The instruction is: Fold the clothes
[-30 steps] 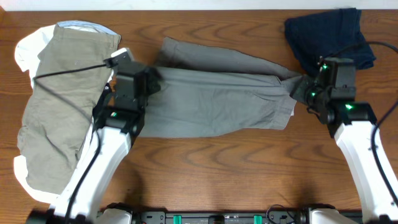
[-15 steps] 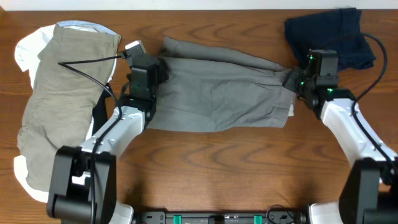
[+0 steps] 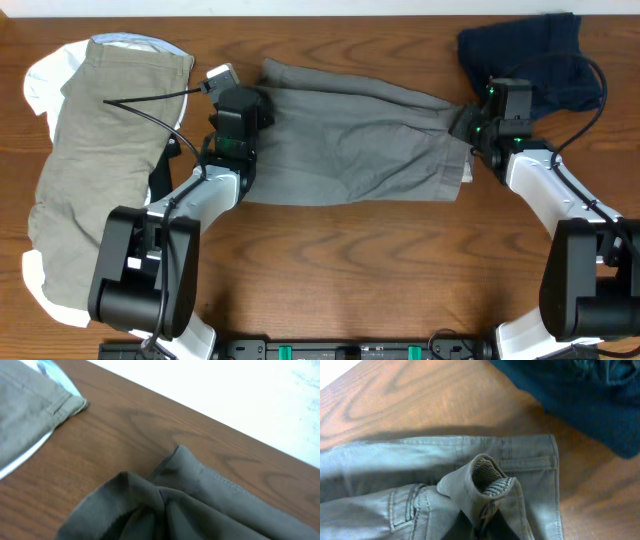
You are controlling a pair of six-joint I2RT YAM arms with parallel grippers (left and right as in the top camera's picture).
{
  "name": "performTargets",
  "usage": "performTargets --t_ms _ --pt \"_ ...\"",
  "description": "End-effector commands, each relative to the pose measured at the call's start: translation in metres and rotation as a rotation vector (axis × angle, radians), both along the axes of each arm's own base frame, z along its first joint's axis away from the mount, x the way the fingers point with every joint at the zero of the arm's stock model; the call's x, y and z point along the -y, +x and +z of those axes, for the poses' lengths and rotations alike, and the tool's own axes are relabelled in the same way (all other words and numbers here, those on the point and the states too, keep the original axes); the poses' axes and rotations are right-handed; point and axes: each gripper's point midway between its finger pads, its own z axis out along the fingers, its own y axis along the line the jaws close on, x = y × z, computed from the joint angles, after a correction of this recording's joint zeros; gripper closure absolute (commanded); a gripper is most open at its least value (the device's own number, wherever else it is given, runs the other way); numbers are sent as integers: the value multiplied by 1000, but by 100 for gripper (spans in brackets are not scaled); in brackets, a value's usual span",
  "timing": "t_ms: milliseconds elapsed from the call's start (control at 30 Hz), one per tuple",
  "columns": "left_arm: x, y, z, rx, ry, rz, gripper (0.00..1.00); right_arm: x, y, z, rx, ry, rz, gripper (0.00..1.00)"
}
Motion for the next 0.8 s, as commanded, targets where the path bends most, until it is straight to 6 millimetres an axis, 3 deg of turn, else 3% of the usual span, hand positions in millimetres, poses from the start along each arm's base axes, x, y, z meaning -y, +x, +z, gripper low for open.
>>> performTargets --t_ms 0,33,100,133,167,333,433,567,767 --pt "-7 8 7 34 50 17 27 6 11 5 38 -31 -4 75" --pt "-7 9 10 44 73 6 2 6 13 8 53 -31 -1 61" --pt "-6 10 16 58 113 -13 2 2 16 14 79 -16 14 21" --pt "-6 10 22 63 138 -24 2 -2 17 19 91 0 30 7" --pt "-7 8 26 63 159 -33 2 -6 17 24 102 16 46 1" --pt "-10 -11 51 32 195 -52 2 -16 9 57 156 22 124 1" --pt "-6 -27 59 -14 203 -111 2 -20 -5 67 141 -5 165 1" --pt "1 -44 51 -90 221 -191 2 -30 -22 57 70 -37 227 12" --pt "19 -46 27 -147 286 -353 2 -47 -38 41 -6 -75 316 13"
